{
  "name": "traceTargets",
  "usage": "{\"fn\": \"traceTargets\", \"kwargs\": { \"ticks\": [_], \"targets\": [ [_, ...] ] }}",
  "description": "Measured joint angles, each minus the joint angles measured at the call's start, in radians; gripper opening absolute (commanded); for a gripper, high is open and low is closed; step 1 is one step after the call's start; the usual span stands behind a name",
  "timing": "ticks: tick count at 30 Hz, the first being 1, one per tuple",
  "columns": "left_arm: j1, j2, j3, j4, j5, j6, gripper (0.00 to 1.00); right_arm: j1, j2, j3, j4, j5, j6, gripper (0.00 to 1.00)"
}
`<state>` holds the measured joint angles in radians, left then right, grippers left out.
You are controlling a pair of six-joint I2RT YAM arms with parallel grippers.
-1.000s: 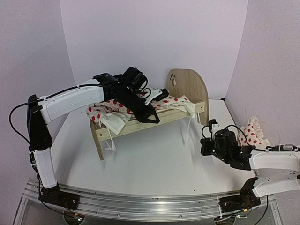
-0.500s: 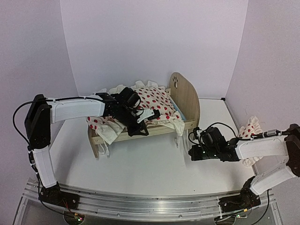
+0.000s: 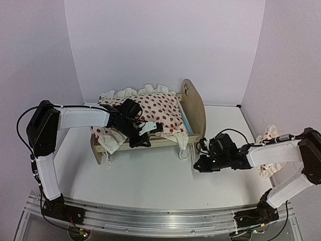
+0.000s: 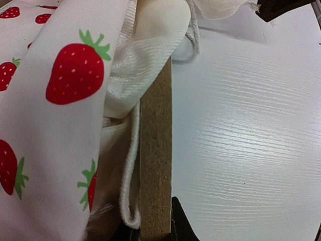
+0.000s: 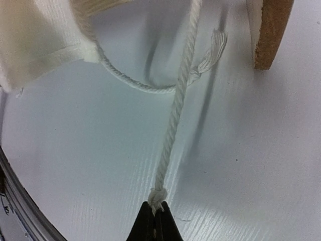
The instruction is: Set up the pet bed
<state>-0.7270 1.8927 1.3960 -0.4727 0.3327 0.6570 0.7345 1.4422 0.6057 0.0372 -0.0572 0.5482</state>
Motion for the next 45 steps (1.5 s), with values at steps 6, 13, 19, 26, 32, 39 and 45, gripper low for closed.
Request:
{"fn": "traceTargets", "kwargs": {
  "ticks": [6, 13, 19, 26, 32, 39, 45],
  "targets": [
    [0.013, 0.007, 0.000, 0.010, 0.037, 0.011, 0.35, 0.000, 0.061, 0.078, -0.027, -0.076, 0.025, 0.00],
    [0.030, -0.012, 0.010, 0.038, 0.171, 0.030, 0.65, -0.001, 0.075, 0.144, -0.093, -0.157, 0.110, 0.00],
    [0.020, -0.178, -0.055, 0.111, 0.269, 0.006, 0.60, -0.004, 0.072, 0.147, -0.125, -0.218, 0.238, 0.00],
    [-0.184, -0.370, -0.304, 0.383, 0.287, -0.192, 0.52, -0.007, 0.010, 0.141, -0.196, -0.275, 0.345, 0.00],
    [-0.282, -0.123, -0.426, 0.704, 0.252, -0.512, 0.57, -0.006, 0.002, 0.114, -0.226, -0.319, 0.378, 0.00],
    [-0.359, 0.063, -0.466, 1.022, 0.148, -0.714, 0.60, -0.005, 0.002, 0.112, -0.216, -0.345, 0.429, 0.00],
    [-0.411, 0.157, -0.424, 1.159, 0.098, -0.837, 0.57, -0.005, 0.001, 0.088, -0.190, -0.334, 0.481, 0.00]
  ]
}}
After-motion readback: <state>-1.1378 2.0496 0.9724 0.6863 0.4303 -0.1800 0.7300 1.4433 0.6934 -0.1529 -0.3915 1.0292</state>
